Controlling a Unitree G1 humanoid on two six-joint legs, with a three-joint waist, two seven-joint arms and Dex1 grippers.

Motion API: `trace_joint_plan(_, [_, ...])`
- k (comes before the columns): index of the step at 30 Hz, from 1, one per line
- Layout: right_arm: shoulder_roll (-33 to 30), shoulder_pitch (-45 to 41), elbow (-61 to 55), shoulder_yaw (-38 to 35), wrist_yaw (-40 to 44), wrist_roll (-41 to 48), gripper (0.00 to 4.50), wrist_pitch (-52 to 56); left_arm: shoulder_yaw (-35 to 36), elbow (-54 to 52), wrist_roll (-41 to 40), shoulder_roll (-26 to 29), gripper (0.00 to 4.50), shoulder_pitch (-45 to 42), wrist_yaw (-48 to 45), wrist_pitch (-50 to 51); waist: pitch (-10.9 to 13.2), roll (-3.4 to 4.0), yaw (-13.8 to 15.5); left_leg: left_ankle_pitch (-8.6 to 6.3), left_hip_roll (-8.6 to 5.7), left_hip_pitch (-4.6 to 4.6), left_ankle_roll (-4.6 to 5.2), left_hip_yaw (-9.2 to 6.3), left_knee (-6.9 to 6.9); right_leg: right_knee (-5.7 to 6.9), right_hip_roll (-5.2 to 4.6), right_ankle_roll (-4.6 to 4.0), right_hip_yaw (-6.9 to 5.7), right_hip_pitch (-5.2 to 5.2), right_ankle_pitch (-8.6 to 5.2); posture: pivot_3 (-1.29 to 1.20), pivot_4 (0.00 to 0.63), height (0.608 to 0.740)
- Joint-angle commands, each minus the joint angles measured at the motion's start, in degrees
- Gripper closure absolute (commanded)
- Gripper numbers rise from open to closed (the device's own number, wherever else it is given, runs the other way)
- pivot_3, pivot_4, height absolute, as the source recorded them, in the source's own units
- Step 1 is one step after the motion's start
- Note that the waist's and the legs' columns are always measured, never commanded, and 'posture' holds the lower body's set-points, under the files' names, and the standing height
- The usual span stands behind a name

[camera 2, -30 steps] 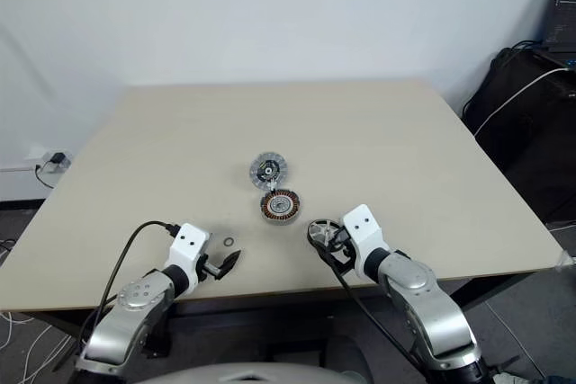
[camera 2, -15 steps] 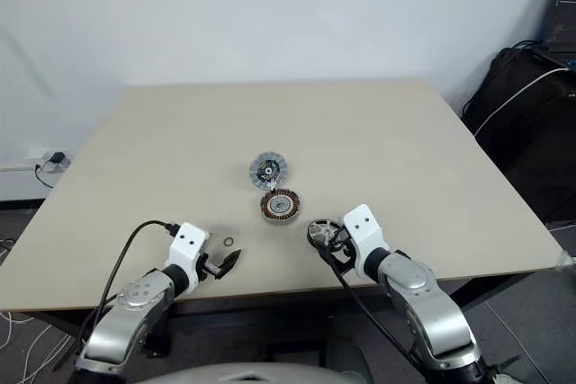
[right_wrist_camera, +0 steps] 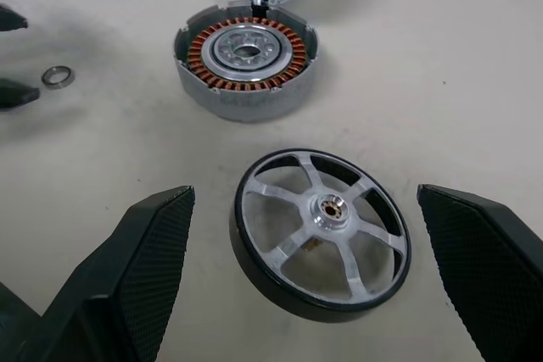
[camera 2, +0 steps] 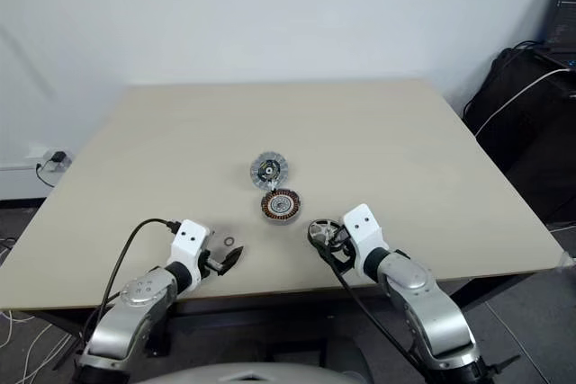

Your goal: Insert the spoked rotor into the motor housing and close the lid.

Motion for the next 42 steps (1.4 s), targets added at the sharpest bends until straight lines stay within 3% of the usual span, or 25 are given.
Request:
trace_joint_plan(1, [0.47, -1.06, -0.88, 0.00, -0.06, -0.18, 0.02, -0.97, 0.23, 3.06, 0.83, -0.84, 0.01, -2.84, 1.62, 0.96, 0.00, 0.00, 0.03, 0.00, 0.00, 0.00, 0.00, 0.00, 0.00, 0.00, 0.00, 0.00, -0.01, 0.00, 0.00, 0.00, 0.000, 0.740])
trace_joint_plan(13, [0.93, -0.31, -1.53, -0.47, -0.50, -0.27, 0.02, -0.96, -1.95, 11.80, 2.66, -2.55, 0.01, -7.77, 2.26, 1.87, -0.06, 0.07, 0.38, 0.00, -0.01, -0.02, -0.02, -0.01, 0.03, 0.01, 0.00, 0.01, 0.00, -0.01, 0.01, 0.00, 0.000, 0.740])
trace_joint_plan(16, [1.01, 0.02, -1.75, -0.59, -0.69, -0.21, 0.00, -0.96, -1.94, 11.95, 3.02, -2.36, 0.58, -7.58, 2.63, 2.70, -0.12, 0.13, 0.42, 0.01, -0.01, -0.01, -0.02, -0.02, 0.09, 0.02, 0.00, 0.03, 0.00, 0.03, 0.02, 0.00, 0.000, 0.740])
trace_joint_plan(26, [1.32, 0.28, -1.93, -0.48, -0.98, -0.08, 0.00, -0.87, -1.01, 10.33, 2.49, -1.68, 3.83, -5.57, 2.48, 3.94, -0.32, 0.37, 0.01, 0.01, -0.01, 0.02, -0.01, -0.02, 0.10, 0.03, 0.01, 0.04, 0.01, 0.04, 0.03, 0.00, 0.000, 0.740])
trace_joint_plan(33, [1.50, -0.25, -1.53, -0.34, -0.90, 0.03, 0.00, -0.84, -0.73, 3.65, 0.66, -1.86, 3.83, -4.73, 1.27, 5.39, -0.31, 0.35, -0.29, -0.03, 0.00, 0.00, 0.00, -0.01, 0.07, 0.02, 0.00, 0.02, 0.01, 0.00, 0.01, 0.00, 0.000, 0.740])
trace_joint_plan(42, [1.98, -1.69, -0.44, 0.51, -0.68, -0.23, 0.00, -1.21, -4.59, 3.83, -0.65, -8.21, 3.83, -13.57, 0.03, 1.56, -0.15, 0.12, 0.51, -0.02, -0.02, -0.06, -0.01, -0.03, 0.17, 0.02, 0.00, 0.06, -0.02, 0.02, 0.04, 0.00, 0.000, 0.740])
